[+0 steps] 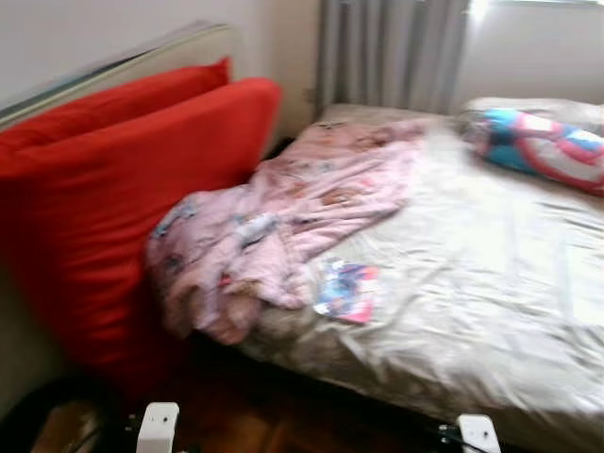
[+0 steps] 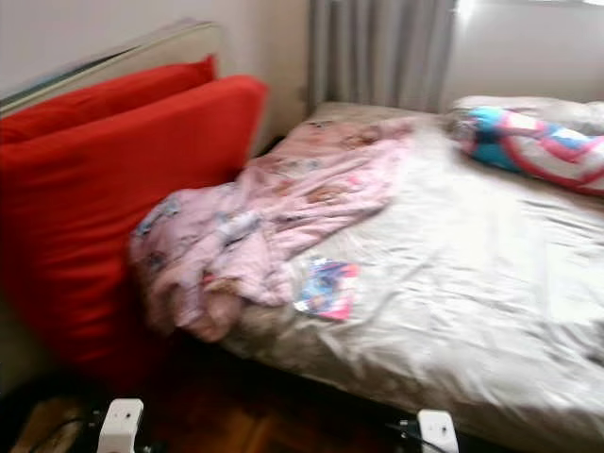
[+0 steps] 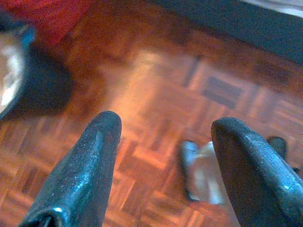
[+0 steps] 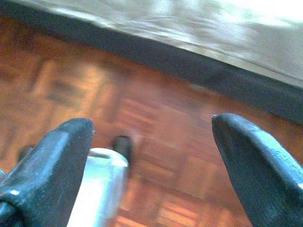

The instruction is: Clean up the room

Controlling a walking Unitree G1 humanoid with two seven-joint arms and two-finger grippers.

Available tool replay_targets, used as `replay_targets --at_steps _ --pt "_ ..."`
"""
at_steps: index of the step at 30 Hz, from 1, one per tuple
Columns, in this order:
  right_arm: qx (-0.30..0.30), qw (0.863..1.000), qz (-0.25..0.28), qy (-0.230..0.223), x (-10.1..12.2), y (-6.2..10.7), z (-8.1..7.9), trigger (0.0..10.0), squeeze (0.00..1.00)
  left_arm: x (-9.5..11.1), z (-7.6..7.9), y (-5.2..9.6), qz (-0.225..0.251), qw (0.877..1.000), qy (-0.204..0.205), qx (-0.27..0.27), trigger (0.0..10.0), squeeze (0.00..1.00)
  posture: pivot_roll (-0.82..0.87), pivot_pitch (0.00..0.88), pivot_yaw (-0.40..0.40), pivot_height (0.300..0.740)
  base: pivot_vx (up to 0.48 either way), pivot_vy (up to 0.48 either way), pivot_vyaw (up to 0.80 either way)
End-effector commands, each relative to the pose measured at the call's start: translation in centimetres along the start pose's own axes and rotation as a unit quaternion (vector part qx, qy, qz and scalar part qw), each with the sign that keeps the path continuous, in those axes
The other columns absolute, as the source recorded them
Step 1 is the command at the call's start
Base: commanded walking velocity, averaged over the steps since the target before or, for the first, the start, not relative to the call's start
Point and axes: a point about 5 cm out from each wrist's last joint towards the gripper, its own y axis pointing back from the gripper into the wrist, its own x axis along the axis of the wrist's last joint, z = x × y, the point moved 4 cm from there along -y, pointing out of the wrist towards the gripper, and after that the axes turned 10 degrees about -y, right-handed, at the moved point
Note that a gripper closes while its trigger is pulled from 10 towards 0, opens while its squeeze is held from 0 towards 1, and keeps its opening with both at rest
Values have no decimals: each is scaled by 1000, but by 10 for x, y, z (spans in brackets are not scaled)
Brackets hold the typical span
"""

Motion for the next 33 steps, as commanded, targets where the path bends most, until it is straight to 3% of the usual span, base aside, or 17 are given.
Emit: replay_targets --at_steps 1,28,33 --pt "11 1000 2 1 2 -2 -10 10000 0 -4 -8 2 -9 1000 -14 6 10000 0 65 0 7 740 0 -326 -744" --pt "10 1000 8 -11 3 -2 -12 10000 0 -4 -12 2 -10 1000 -18 8 10000 0 60 3 29 740 0 -324 -43" --pt "10 1000 7 -12 2 -2 -12 10000 0 -4 -12 2 -10 1000 -18 8 10000 0 59 15 30 740 0 -323 -656"
